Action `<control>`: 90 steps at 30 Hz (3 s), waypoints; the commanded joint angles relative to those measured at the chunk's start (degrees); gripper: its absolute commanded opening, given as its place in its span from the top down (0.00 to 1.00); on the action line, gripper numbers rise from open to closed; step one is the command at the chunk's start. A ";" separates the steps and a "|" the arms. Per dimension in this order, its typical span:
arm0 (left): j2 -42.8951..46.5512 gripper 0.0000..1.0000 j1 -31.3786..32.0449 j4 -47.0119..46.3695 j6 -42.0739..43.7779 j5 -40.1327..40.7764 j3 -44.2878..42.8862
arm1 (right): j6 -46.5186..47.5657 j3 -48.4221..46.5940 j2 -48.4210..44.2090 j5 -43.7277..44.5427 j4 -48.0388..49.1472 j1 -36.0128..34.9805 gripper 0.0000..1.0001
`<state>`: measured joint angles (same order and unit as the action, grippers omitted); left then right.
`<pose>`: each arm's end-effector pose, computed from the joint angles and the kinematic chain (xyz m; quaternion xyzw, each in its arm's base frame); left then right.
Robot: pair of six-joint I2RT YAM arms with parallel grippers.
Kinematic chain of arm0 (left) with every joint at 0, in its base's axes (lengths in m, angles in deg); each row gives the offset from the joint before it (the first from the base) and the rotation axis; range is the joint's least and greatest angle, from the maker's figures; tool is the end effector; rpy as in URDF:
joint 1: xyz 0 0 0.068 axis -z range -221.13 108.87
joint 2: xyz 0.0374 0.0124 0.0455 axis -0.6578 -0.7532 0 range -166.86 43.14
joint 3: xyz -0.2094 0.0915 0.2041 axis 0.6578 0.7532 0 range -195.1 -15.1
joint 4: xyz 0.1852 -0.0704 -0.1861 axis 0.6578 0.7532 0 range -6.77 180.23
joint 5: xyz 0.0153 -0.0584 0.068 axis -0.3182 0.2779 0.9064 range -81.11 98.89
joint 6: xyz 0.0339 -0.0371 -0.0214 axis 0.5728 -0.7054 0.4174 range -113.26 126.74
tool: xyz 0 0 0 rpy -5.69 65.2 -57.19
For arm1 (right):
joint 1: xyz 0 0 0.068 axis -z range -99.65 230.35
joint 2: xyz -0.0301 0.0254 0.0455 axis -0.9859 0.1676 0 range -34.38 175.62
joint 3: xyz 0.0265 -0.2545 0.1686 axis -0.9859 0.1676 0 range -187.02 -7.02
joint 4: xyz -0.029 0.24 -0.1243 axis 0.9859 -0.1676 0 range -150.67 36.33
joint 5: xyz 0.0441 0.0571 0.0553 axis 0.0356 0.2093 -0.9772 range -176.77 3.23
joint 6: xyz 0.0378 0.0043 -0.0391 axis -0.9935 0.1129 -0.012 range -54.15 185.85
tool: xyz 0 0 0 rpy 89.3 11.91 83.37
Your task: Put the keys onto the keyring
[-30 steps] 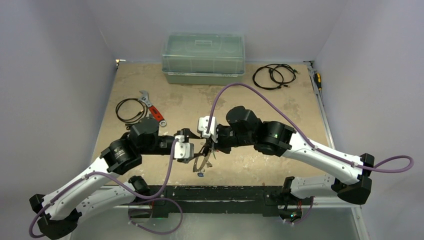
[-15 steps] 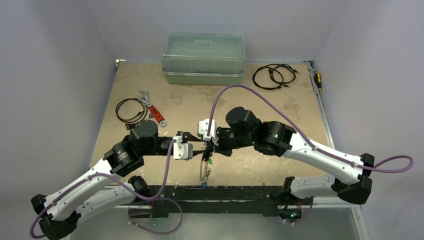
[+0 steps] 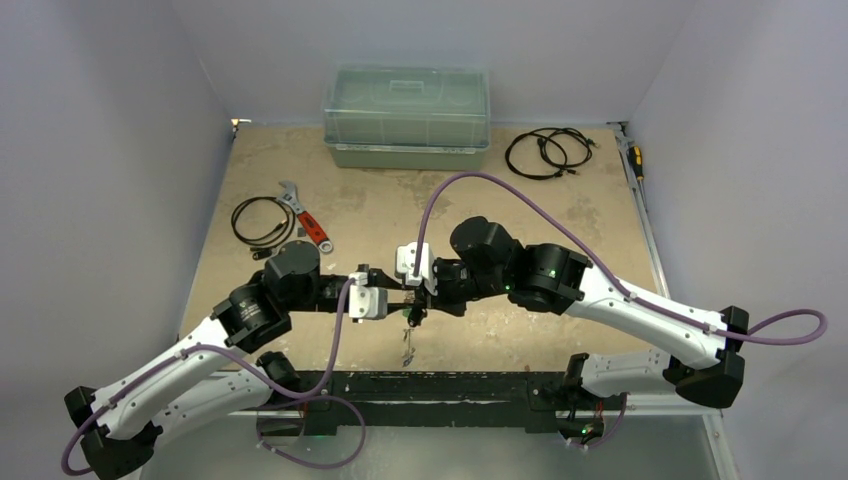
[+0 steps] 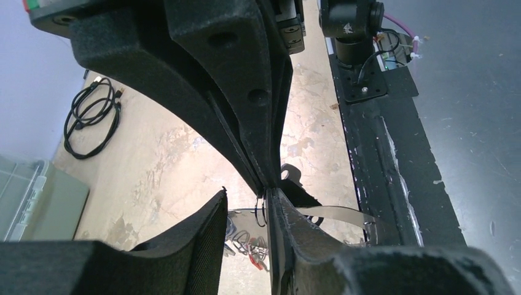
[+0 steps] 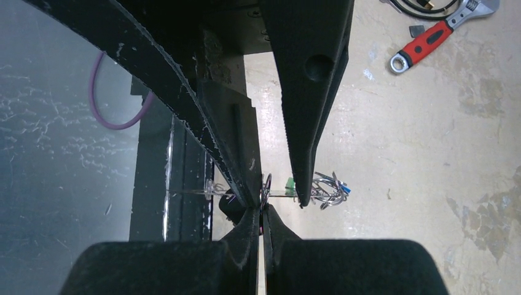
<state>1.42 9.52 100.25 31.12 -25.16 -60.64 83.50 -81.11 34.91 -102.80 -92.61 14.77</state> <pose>0.0794 -0.1292 0.3653 0.6006 0.4836 -0.3585 0.5262 0.0961 0.2363 0.4128 -0.6299 0.6107 0.3010 0.3737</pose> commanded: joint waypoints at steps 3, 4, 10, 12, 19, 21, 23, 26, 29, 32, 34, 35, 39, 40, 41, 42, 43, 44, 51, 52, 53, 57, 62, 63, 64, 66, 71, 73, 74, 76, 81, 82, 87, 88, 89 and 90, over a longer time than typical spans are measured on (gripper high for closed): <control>-1.05 0.75 0.19 -1.65 -1.19 -2.49 0.29 | 0.19 -1.99 -1.96 -2.46 3.24 -0.67 1.00; -1.20 0.75 0.19 -1.64 -1.30 -2.50 0.35 | 0.19 -2.02 -1.97 -2.39 3.33 -0.69 1.00; -2.35 0.83 0.22 -1.62 -1.78 -4.38 0.42 | 0.06 -1.77 -2.41 -2.33 4.04 -0.84 1.00; -2.54 0.85 0.21 -1.68 -2.09 -4.85 0.37 | 0.07 -1.70 -2.65 -2.25 4.27 -0.86 1.00; -3.32 0.91 0.19 -1.35 -2.70 -7.81 0.05 | 0.19 -1.50 -3.27 -2.51 4.92 -1.03 1.00; -3.56 0.95 0.22 -1.06 -2.65 -8.40 -0.17 | 0.27 -1.42 -3.50 -2.44 5.20 -1.04 1.00; -3.63 1.00 0.16 -0.75 -2.27 -8.94 -0.18 | 0.28 -1.19 -3.91 -2.26 5.78 -1.08 1.00; -3.68 1.00 0.22 -0.75 -1.54 -9.68 -0.23 | 0.28 -0.79 -4.76 -2.12 6.70 -1.12 1.00; -3.38 1.00 0.23 -1.47 -1.55 -9.90 0.06 | 0.28 0.06 -6.32 -1.91 8.41 -1.13 1.00; -2.46 1.00 0.06 -4.14 -2.75 -8.14 1.45 | -0.01 0.90 -7.89 -1.99 9.71 -1.13 0.99; -1.52 1.00 -0.27 -5.57 -3.61 -7.50 1.88 | -0.35 1.39 -8.65 -1.62 10.16 -1.13 0.86; -1.10 1.00 -0.65 -6.46 -4.17 -7.32 2.19 | -0.53 1.68 -9.06 -1.36 10.46 -1.13 0.81; 1.03 1.00 -2.30 -10.83 -6.88 -8.05 3.78 | -1.01 2.32 -10.31 -0.52 10.82 -1.13 0.62; 1.41 1.00 -2.65 -11.80 -7.59 -8.32 4.12 | -1.10 2.59 -10.61 -0.35 10.95 -1.13 0.59; 1.84 1.00 -3.07 -12.93 -8.30 -8.53 4.55 | -1.29 3.00 -10.93 -0.18 11.29 -1.13 0.57; 2.27 1.00 -3.51 -14.10 -8.89 -8.86 5.10 | -1.44 3.55 -11.28 -0.07 11.82 -1.13 0.55; 2.66 1.00 -3.87 -15.77 -9.69 -9.31 5.54 | -1.73 4.42 -11.68 0.07 12.50 -1.13 0.54; 3.21 1.00 -4.34 -17.94 -10.67 -9.60 6.15 | -2.07 5.19 -12.13 0.24 13.48 -1.13 0.52; 6.92 1.00 -6.72 -28.15 -16.24 -11.28 10.30 | -4.78 11.09 -15.25 2.16 20.91 -1.13 0.51; 7.42 1.00 -6.80 -29.45 -16.75 -11.31 10.68 | -5.14 12.24 -15.85 1.37 22.96 -1.13 0.51; 7.90 1.00 -6.81 -30.86 -17.46 -11.37 11.20 | -5.93 13.52 -16.46 -0.01 24.93 -1.13 0.51; 9.65 1.00 -7.35 -38.76 -22.20 -12.29 13.92 | -7.90 17.22 -18.36 -0.97 31.85 -1.04 0.51; 10.52 1.00 -7.98 -45.64 -27.21 -14.04 15.62 | -8.24 17.81 -18.22 -1.92 34.99 -1.04 0.52; 10.75 1.00 -8.06 -46.69 -27.77 -14.23 15.96 | -8.25 17.68 -18.04 -1.96 35.17 -1.04 0.52; 10.92 1.00 -8.13 -47.49 -28.22 -14.40 16.25 | -8.25 17.54 -17.91 -2.05 35.42 -1.04 0.52; 11.17 1.00 -8.20 -48.38 -28.79 -14.73 16.44 | -8.18 17.12 -17.61 -1.95 35.36 -1.04 0.54; 11.70 1.00 -8.31 -48.53 -28.90 -14.82 16.45 | -7.84 16.60 -17.74 -2.53 33.61 -1.04 0.62; 11.79 1.00 -8.34 -48.53 -29.02 -14.98 16.53 | -7.73 16.72 -18.02 -3.43 33.06 -1.04 0.64; 11.80 1.00 -8.31 -48.73 -29.21 -15.04 16.56 | -7.72 16.82 -18.17 -3.95 33.09 -1.04 0.65; 11.74 1.00 -8.37 -48.91 -29.47 -15.41 16.53 | -7.92 17.06 -18.23 -4.88 33.66 -1.04 0.67; 11.81 1.00 -8.70 -48.60 -29.28 -15.79 16.47 | -8.07 16.26 -17.50 -7.04 34.05 -1.04 0.71; 11.83 1.00 -8.68 -48.58 -29.30 -15.69 16.53 | -8.07 15.98 -17.20 -7.41 33.95 -1.04 0.72; 12.22 1.00 -8.82 -48.62 -29.39 -15.63 16.46 | -7.02 14.66 -15.91 -8.95 31.75 -1.04 0.95; 12.37 1.00 -8.83 -48.61 -29.31 -15.54 16.48 | -6.94 14.71 -15.94 -8.82 31.47 -1.05 0.98; 12.50 1.00 -8.85 -48.55 -29.24 -15.49 16.57 | -6.93 14.82 -16.07 -8.57 31.31 -1.04 1.00; 12.67 1.00 -8.98 -48.53 -29.26 -15.38 16.56 | -6.93 15.03 -16.30 -8.31 31.23 -1.04 1.00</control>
<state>13.11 1.13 55.81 2.75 -40.56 -43.75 76.18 -63.78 18.94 -110.03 -60.78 13.98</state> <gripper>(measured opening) 0.009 0.017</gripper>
